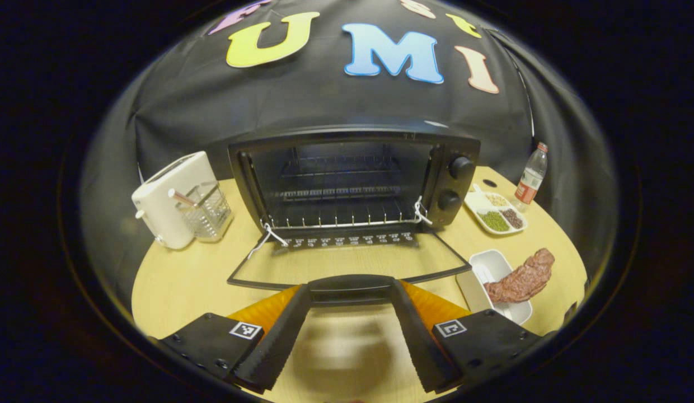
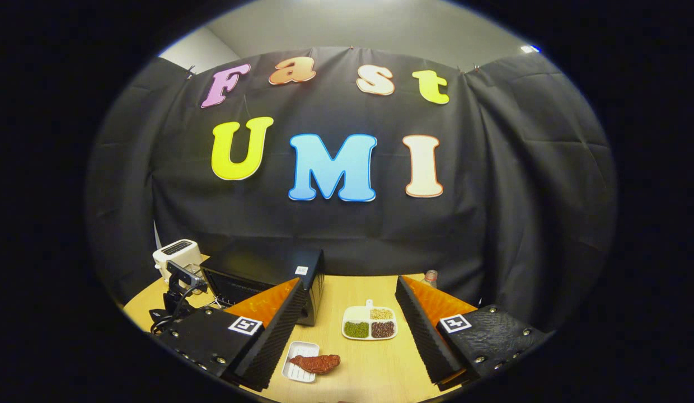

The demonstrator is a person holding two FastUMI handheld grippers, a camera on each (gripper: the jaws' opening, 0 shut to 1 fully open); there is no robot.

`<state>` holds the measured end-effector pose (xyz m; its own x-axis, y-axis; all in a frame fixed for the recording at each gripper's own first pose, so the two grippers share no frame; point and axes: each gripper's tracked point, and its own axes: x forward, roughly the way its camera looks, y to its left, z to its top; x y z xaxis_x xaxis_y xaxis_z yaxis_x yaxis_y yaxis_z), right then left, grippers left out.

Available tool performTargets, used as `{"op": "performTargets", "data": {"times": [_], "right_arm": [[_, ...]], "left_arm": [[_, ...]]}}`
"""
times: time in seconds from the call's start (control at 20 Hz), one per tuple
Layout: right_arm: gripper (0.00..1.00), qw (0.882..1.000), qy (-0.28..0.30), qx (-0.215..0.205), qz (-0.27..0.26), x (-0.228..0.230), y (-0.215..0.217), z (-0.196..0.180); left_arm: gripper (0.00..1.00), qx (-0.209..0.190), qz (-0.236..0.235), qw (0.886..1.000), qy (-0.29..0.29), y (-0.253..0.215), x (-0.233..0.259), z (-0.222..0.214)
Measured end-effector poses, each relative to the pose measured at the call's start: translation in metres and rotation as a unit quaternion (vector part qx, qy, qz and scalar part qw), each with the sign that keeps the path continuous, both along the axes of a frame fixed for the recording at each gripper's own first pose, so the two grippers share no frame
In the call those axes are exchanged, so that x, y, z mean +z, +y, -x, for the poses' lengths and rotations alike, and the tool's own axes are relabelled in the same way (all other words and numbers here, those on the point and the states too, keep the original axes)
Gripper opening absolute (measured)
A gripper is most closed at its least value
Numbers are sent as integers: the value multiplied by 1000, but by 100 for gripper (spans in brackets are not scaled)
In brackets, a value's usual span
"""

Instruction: Open the electric oven with the left hand, put the food in, and close the electric oven.

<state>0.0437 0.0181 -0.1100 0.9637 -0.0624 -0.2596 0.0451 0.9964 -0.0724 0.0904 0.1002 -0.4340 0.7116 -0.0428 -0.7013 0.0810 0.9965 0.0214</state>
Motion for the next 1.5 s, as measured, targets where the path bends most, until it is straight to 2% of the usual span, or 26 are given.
{"op": "performTargets", "data": {"times": [0.2, 0.35, 0.45, 0.55, 0.7, 0.75, 0.8, 0.85, 1.05, 1.15, 1.25, 1.3, 1.35, 1.5], "right_arm": [[99, 999, 32, -5, -22, -23, -8, 1], [99, 995, 89, 7, -48, -63, -11, 2], [99, 987, 136, 22, -80, -93, -8, 4], [99, 974, 189, 40, -117, -130, -3, 6], [100, 942, 282, 59, -171, -189, 4, 13], [96, 932, 302, 64, -192, -202, 7, 13], [100, 922, 317, 64, -212, -215, 8, 12], [100, 914, 327, 64, -231, -226, 7, 11], [99, 888, 354, 77, -284, -265, 5, 8], [100, 876, 353, 81, -319, -275, 8, 1], [96, 864, 354, 81, -348, -283, 10, -5], [75, 859, 358, 84, -355, -291, 13, -1], [83, 854, 362, 91, -363, -293, 16, 0], [83, 844, 372, 111, -370, -299, 24, 5]], "left_arm": [[97, 5, -5, 1000, 4, 9, -5, -3], [96, 14, 4, 1000, -28, 9, 28, -11], [97, 17, 11, 998, -60, 6, 64, -15], [96, 17, 20, 995, -98, 0, 106, -20], [96, 16, 32, 988, -147, -11, 167, -18], [96, 17, 34, 986, -163, -15, 187, -17], [97, 17, 36, 984, -175, -18, 204, -15], [95, 16, 38, 982, -186, -22, 219, -12], [97, 19, 36, 977, -211, -32, 261, -2], [96, 21, 20, 976, -216, -32, 269, 2], [96, 21, 12, 977, -210, -35, 268, 7], [96, 22, 9, 979, -204, -36, 265, 10], [96, 23, 5, 979, -200, -37, 264, 13], [97, 24, -5, 980, -199, -39, 266, 22]]}}
